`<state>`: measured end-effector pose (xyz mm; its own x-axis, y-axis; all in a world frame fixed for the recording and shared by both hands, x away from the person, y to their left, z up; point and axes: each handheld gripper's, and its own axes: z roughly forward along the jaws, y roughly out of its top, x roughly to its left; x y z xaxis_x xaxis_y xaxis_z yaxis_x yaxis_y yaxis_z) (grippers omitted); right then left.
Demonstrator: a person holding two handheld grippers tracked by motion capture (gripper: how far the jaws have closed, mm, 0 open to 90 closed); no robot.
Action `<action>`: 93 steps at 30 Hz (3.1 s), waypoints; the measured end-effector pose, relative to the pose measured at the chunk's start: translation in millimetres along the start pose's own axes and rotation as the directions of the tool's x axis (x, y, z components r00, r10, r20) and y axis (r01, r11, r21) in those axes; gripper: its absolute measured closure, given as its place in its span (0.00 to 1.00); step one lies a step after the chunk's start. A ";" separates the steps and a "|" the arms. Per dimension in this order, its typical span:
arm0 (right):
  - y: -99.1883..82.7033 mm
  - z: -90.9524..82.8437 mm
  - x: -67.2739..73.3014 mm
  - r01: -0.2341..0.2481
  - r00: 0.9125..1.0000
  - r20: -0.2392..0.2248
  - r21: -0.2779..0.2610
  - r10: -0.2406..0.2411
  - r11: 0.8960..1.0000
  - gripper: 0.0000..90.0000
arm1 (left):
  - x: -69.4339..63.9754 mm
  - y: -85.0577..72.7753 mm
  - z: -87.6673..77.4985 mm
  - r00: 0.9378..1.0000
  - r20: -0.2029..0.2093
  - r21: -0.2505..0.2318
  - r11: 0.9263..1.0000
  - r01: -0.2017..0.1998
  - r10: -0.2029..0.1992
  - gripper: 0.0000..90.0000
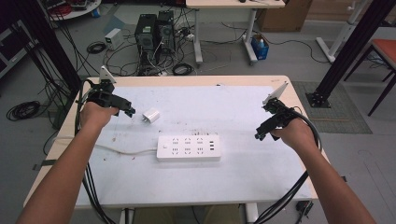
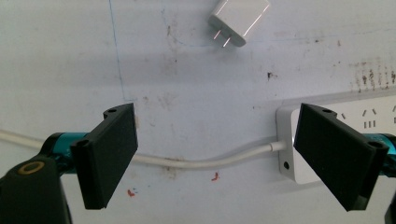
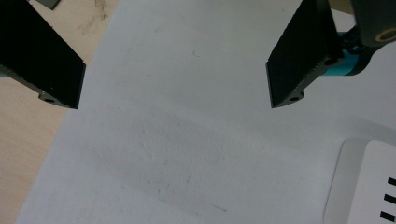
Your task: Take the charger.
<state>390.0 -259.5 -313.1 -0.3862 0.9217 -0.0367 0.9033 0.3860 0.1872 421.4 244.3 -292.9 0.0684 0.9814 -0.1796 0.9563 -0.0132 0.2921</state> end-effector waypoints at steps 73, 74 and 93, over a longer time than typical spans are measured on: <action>-0.9 -0.8 -1.9 0.101 0.995 0.011 -0.027 -0.101 0.995 0.04 | -35.9 84.9 151.9 0.768 0.056 0.074 0.764 -0.641 0.638 0.15; -0.9 -0.7 -2.1 0.100 0.995 0.011 -0.026 -0.100 0.995 0.04 | -35.1 84.2 153.4 0.770 0.053 0.076 0.767 -0.638 0.635 0.15; 2.3 7.5 -2.6 0.106 0.994 0.014 -0.012 -0.106 0.994 0.04 | -34.6 78.2 157.9 0.757 0.066 0.068 0.754 -0.653 0.650 0.45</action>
<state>394.5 -260.8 -319.9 -0.4768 0.8762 -0.0703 0.8551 0.4809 0.1938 538.7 179.0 -412.2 0.6920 0.7219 -0.0079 0.6959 -0.6640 0.2735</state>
